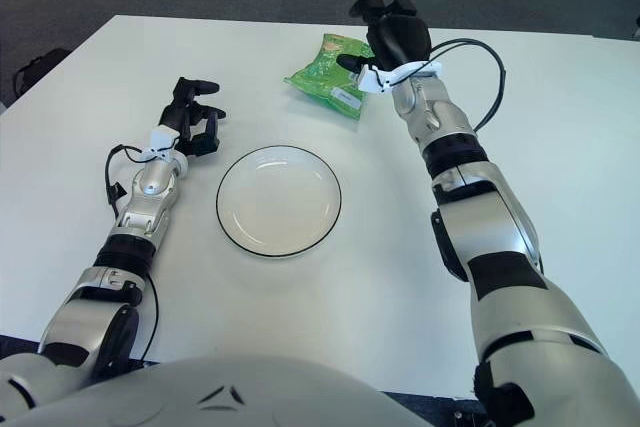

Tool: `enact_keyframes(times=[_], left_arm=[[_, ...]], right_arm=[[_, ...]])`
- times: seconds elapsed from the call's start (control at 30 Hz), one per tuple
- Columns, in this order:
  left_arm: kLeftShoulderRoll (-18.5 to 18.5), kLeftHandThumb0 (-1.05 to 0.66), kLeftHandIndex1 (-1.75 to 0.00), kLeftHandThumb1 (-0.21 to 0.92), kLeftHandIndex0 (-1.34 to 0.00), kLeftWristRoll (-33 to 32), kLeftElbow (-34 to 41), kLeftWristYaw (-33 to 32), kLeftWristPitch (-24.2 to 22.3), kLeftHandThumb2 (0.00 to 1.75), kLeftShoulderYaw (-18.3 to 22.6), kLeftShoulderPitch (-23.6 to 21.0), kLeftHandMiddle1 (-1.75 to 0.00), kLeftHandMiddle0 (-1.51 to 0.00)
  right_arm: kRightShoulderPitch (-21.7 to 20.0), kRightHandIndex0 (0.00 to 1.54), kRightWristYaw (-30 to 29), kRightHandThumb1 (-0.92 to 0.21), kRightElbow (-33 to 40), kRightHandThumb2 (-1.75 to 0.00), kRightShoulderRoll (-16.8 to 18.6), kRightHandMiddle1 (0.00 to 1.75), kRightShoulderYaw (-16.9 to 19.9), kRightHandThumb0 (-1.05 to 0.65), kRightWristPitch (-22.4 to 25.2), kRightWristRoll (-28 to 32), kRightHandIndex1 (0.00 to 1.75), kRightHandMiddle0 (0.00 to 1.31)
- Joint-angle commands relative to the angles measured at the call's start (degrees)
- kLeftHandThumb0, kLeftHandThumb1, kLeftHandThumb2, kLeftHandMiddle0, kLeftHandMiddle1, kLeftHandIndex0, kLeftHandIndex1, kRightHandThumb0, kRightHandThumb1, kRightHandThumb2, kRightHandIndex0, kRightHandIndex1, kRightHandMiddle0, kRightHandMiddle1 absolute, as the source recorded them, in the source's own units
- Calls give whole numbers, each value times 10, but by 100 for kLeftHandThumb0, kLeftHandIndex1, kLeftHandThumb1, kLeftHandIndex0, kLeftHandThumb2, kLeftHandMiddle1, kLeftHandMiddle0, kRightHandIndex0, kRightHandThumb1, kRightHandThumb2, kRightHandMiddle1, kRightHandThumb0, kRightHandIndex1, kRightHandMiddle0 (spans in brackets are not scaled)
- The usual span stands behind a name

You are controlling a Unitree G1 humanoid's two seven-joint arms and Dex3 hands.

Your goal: Put the snack into the plate.

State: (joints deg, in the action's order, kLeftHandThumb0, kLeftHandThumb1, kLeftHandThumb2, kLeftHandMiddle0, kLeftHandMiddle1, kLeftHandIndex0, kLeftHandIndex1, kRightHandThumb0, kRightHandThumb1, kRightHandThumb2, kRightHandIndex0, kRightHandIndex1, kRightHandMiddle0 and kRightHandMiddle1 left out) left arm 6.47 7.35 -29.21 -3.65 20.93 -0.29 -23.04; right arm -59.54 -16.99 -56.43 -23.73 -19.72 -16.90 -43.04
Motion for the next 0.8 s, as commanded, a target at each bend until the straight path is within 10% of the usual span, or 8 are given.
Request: enact_keyframes(times=[0.0,0.7,0.77], left_arm=[[-4,-39,-138,63,-16,14,0,-9,-16,102,-9,45,-118,-44],[-6,-39,-139,64,-15,27,80,-2,-53,101,-30,76,-119,-43],[-8,-37,-156,78,-17,24,88,0,-55,77,-31,81,-119,-43]], right_arm=[[-31,11,23,-92,-26,-94,10,75,-11,-92,-5,9,62,0],[-82,1,141,-92,-180,-120,65,41,-25,-92,17,50,22,0],[-68,2,148,-92,-190,-122,65,40,-22,-90,19,58,21,0]])
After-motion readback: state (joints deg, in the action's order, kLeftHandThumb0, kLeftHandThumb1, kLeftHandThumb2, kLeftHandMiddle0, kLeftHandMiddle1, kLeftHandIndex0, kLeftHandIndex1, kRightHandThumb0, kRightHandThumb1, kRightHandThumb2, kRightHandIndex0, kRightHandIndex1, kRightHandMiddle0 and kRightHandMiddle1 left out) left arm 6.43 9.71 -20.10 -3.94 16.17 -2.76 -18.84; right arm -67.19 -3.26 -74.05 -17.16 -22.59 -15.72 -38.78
